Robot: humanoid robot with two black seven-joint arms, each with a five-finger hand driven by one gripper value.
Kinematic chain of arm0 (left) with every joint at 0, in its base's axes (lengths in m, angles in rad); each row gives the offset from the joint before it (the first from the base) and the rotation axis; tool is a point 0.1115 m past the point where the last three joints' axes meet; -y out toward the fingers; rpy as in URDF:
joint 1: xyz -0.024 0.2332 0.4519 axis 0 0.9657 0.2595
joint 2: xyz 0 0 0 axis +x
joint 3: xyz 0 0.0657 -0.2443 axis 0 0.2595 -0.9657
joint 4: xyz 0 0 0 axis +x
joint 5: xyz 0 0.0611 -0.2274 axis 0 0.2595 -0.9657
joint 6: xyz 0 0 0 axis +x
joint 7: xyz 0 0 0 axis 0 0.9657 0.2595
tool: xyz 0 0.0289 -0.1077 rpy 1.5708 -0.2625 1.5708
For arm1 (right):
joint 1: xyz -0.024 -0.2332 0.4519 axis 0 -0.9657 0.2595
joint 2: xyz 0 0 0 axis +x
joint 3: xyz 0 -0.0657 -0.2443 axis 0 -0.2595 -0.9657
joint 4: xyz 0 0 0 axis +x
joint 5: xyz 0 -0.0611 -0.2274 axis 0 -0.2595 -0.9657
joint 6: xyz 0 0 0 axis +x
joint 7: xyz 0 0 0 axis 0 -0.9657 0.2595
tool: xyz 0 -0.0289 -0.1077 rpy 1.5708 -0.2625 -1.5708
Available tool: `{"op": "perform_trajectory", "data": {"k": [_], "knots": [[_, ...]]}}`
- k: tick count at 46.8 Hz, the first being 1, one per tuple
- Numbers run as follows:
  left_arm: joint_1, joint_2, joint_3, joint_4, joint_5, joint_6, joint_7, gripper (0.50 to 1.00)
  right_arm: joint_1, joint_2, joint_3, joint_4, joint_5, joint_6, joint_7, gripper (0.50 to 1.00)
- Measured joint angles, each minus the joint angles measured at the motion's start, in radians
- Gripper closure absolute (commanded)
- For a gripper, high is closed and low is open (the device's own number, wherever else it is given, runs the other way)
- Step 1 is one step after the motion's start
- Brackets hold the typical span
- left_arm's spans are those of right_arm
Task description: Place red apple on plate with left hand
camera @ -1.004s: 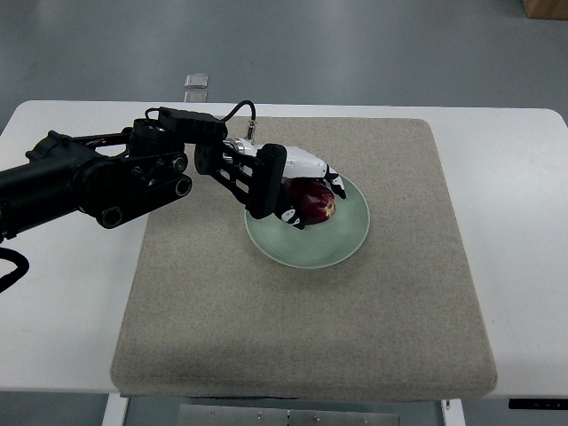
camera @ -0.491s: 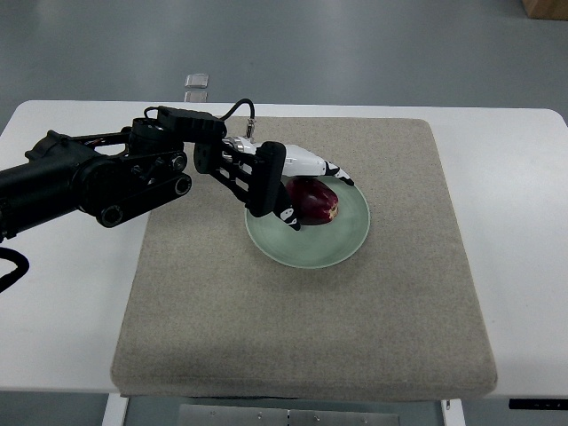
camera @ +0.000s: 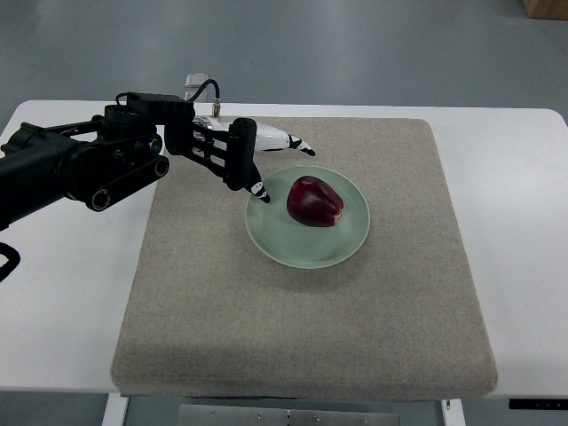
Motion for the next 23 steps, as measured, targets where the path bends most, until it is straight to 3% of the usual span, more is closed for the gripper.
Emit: {"op": "perform_trajectory", "data": {"k": [11,23], "knots": [[-0.001,-0.005,0.001,0.073,-0.059,0.049,0.0,0.506,0.0,0.0,0.0,0.0,0.0,0.0,0.0,0.536],[-0.009,-0.009,0.0,0.17,-0.329,0.073,0.0,0.506,0.0,0.0,0.0,0.0,0.0,0.0,0.0,0.536]]}}
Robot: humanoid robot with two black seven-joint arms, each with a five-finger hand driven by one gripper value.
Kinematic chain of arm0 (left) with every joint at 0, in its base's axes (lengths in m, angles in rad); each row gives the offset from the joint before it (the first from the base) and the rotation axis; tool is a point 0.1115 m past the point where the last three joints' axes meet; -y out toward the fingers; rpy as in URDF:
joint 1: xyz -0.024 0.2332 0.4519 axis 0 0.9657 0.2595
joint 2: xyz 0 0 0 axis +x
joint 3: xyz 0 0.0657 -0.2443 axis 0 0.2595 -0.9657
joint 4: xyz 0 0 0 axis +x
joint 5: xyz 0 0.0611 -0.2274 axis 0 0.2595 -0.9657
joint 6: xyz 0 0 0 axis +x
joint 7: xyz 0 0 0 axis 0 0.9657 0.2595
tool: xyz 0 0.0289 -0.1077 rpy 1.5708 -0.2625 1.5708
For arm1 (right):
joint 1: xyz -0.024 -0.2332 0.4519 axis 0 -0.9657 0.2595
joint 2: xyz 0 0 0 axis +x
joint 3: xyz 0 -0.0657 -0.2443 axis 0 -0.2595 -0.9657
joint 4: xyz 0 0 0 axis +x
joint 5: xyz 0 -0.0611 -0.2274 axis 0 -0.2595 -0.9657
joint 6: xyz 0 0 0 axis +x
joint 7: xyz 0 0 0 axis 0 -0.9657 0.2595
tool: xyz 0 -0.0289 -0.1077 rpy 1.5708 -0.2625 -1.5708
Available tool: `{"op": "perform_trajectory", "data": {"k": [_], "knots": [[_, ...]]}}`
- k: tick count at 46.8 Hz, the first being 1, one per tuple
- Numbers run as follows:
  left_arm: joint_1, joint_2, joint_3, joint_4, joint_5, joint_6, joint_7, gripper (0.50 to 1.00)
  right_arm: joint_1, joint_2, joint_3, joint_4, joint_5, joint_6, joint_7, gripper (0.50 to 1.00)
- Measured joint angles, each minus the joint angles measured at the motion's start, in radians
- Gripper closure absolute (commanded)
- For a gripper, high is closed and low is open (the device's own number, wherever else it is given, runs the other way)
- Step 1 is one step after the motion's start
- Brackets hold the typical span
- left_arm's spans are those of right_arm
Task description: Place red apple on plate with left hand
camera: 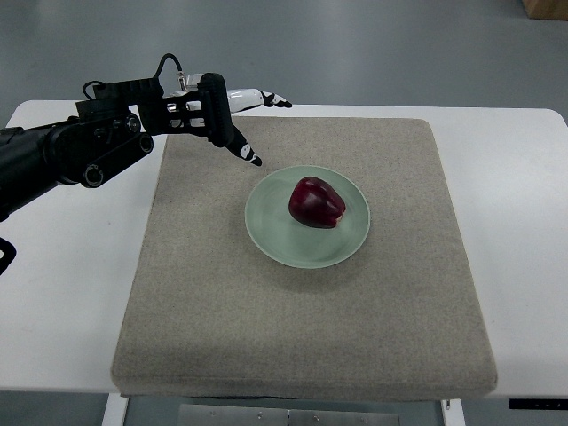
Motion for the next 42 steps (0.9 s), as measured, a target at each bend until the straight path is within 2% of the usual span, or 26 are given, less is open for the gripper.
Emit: {"op": "perform_trajectory", "data": {"k": [13,22,31,35,39,42], "knots": [[0.0,-0.004,-0.009,0.108,-0.379,0.116,0.015,0.506,0.0,0.0,0.0,0.0,0.0,0.0,0.0,0.536],[-0.005,-0.067,-0.027,0.217,-0.727,0.162,0.029,0.506,0.0,0.0,0.0,0.0,0.0,0.0,0.0,0.536],[-0.006,-0.109,-0.106,0.329,-1.035,0.165,0.124,0.506,0.0,0.0,0.0,0.0,0.0,0.0,0.0,0.536],[-0.004,-0.134,-0.128,0.38,-1.106,0.15,0.136,0.506,0.0,0.0,0.0,0.0,0.0,0.0,0.0,0.536],[0.003,-0.153,-0.143,0.412,-1.146,0.11,0.137,0.506,0.0,0.0,0.0,0.0,0.0,0.0,0.0,0.536],[0.007,-0.155,-0.165,0.432,-1.172,0.052,0.136,0.506,0.0,0.0,0.0,0.0,0.0,0.0,0.0,0.536]]}}
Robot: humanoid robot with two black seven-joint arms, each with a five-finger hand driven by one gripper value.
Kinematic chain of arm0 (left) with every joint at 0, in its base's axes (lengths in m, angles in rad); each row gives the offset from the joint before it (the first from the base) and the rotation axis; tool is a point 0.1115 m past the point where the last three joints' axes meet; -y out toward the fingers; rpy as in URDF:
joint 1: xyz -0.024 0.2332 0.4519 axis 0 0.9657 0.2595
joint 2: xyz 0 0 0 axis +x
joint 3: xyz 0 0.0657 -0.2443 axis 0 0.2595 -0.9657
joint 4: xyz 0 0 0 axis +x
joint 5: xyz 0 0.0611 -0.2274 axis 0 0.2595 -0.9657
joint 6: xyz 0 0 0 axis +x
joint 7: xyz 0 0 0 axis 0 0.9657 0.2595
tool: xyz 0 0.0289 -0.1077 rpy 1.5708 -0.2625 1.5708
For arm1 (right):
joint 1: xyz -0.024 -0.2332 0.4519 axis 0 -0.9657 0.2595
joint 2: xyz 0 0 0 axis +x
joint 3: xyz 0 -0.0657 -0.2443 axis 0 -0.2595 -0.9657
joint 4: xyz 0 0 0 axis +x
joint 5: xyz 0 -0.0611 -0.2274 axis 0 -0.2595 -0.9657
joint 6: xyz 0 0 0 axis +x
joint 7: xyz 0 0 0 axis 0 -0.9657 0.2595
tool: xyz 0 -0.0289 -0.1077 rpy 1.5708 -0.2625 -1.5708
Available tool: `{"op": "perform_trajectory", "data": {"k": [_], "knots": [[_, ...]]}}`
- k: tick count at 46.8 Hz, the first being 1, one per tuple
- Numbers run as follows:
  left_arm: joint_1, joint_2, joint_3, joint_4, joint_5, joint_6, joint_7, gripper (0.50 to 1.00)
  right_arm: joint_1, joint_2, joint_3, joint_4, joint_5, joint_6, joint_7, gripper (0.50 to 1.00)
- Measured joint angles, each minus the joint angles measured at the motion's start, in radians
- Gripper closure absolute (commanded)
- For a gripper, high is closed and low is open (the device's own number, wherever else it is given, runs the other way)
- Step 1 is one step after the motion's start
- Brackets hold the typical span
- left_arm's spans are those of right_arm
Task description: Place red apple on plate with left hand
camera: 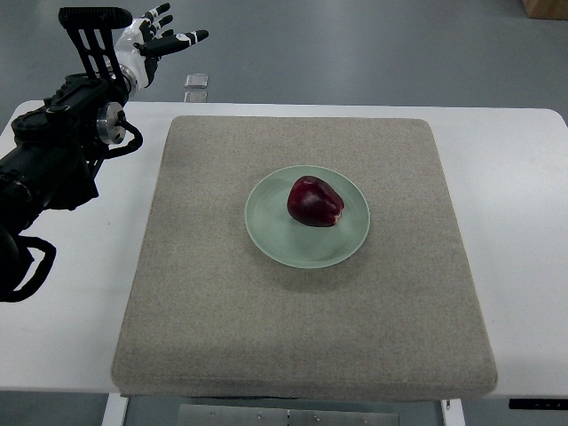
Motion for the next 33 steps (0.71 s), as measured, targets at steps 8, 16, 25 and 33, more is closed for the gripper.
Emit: {"op": "perform_trajectory", "data": {"k": [8,16,25,33], "knots": [[0.019,-0.028,-0.035,0.076,-0.079,-0.126,-0.002,0.506,0.0,0.0,0.0,0.0,0.0,0.0,0.0,0.536],[0.029,-0.033,-0.037,0.131,-0.128,-0.27,-0.004,0.506,0.0,0.0,0.0,0.0,0.0,0.0,0.0,0.536],[0.055,-0.047,-0.036,0.154,-0.181,-0.351,-0.008,0.506,0.0,0.0,0.0,0.0,0.0,0.0,0.0,0.536],[0.08,-0.046,-0.033,0.145,-0.181,-0.351,-0.022,0.506,0.0,0.0,0.0,0.0,0.0,0.0,0.0,0.536]]}}
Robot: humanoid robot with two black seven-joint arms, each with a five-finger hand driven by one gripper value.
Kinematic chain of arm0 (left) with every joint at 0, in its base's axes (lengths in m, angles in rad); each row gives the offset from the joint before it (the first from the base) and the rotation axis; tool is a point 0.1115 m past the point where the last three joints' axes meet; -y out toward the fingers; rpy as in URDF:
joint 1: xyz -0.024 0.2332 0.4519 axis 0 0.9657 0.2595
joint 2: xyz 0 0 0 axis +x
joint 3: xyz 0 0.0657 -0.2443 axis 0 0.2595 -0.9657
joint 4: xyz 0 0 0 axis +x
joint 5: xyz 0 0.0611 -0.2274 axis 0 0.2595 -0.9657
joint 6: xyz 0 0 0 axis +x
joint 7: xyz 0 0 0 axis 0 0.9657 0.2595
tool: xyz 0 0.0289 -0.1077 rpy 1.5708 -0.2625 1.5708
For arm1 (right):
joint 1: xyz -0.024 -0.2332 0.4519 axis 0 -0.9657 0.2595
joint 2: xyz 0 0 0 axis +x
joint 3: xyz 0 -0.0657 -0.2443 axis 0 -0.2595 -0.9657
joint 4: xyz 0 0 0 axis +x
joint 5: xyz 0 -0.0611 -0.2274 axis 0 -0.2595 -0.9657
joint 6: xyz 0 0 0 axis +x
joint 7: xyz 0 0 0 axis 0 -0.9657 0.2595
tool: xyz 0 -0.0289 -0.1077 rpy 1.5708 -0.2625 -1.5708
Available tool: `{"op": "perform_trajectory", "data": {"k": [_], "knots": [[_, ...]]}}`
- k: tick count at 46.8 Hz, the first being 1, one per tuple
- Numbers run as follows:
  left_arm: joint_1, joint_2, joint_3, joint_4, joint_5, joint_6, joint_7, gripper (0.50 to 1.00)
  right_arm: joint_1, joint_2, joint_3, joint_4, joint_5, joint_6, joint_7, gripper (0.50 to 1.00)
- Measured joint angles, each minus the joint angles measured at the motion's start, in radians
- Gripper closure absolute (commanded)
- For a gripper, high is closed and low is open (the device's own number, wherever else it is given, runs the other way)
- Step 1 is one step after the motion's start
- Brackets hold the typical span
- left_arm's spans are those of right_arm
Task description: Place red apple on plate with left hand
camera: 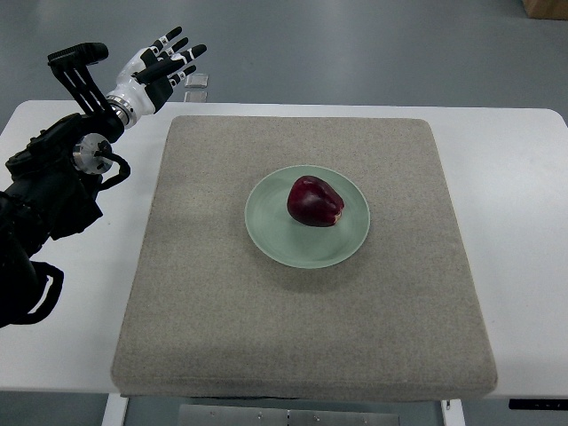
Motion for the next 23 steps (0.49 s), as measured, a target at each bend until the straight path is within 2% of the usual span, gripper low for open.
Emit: {"op": "perform_trajectory", "data": {"k": [23], "knots": [[0.0,0.001,-0.002,0.0,-0.001,0.008,-0.022,0.506,0.0,0.0,0.0,0.0,0.0,0.0,0.0,0.536]]}}
